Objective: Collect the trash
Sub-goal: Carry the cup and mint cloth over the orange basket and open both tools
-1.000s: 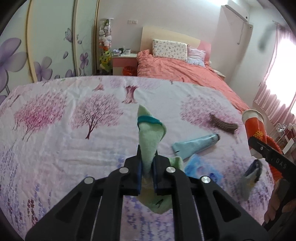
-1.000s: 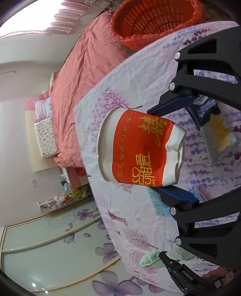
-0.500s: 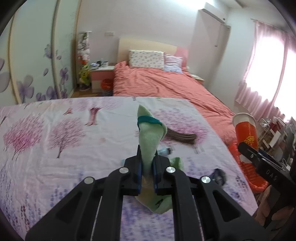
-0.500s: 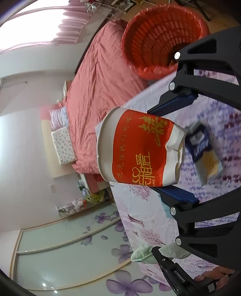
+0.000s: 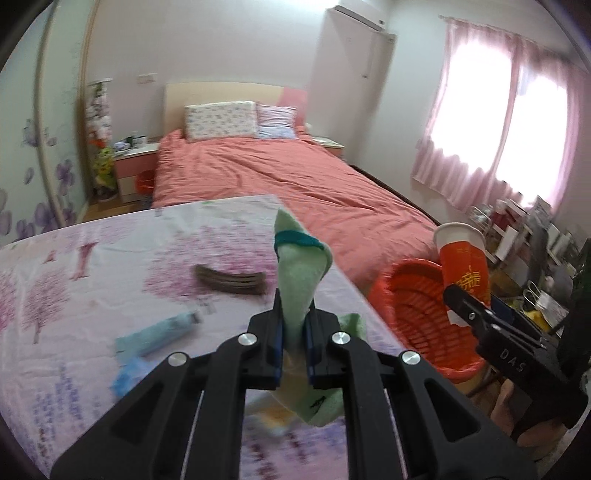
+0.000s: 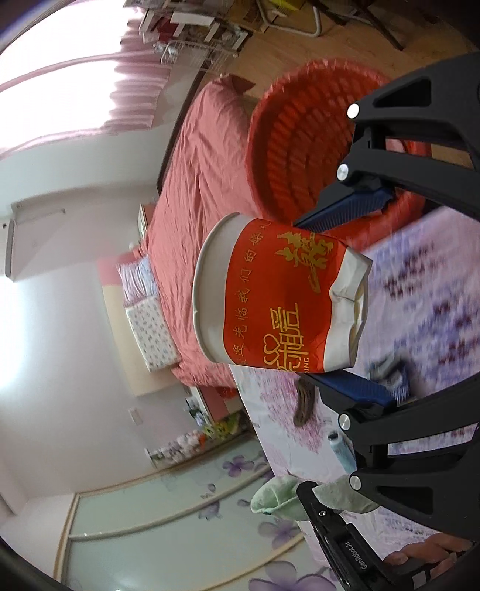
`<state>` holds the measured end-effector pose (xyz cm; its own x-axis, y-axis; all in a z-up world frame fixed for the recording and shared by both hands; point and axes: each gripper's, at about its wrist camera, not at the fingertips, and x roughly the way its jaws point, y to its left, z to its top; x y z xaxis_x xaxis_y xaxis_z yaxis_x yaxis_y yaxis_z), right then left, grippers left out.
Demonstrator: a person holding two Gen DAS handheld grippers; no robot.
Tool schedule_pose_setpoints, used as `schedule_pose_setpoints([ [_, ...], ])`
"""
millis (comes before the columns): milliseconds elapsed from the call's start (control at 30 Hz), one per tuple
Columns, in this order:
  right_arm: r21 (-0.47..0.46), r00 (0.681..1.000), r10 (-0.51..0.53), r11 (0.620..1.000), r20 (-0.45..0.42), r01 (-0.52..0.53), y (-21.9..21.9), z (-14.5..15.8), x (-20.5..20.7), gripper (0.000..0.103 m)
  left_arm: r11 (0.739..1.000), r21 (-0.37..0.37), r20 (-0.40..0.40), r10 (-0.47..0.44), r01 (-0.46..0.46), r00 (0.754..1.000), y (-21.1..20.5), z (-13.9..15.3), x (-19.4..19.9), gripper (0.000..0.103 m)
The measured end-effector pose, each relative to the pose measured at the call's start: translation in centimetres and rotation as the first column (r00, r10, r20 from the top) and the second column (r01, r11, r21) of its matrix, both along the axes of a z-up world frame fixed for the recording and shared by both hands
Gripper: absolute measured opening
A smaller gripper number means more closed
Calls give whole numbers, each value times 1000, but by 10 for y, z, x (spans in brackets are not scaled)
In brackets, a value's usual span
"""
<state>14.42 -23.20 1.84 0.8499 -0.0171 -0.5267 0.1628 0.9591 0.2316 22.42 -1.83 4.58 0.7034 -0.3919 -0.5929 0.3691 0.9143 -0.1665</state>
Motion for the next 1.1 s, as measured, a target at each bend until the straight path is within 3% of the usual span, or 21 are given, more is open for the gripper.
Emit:
schedule_pose_setpoints([
  [200, -27, 996, -85, 996, -3, 85, -45, -12, -12, 71, 993, -1, -16, -115, 115, 993, -69, -8, 7, 10],
  [500, -16, 979, -202, 979, -26, 202, -102, -28, -18, 71, 963, 5, -45, -270, 270, 962, -161, -28, 17, 10],
  [933, 61, 970, -238, 969, -47, 241, -136, -45, -11, 71, 941, 22, -100, -334, 338, 937, -225, -57, 35, 12],
  [1000, 70, 972, -231, 970, -49, 234, -136, -47, -9, 72, 942, 30, -116, -330, 335, 937, -230, -62, 39, 18],
  [1100, 72, 974, -219, 972, -64, 223, -143, -52, -5, 72, 946, 50, -128, -312, 321, 941, -229, -69, 44, 37],
])
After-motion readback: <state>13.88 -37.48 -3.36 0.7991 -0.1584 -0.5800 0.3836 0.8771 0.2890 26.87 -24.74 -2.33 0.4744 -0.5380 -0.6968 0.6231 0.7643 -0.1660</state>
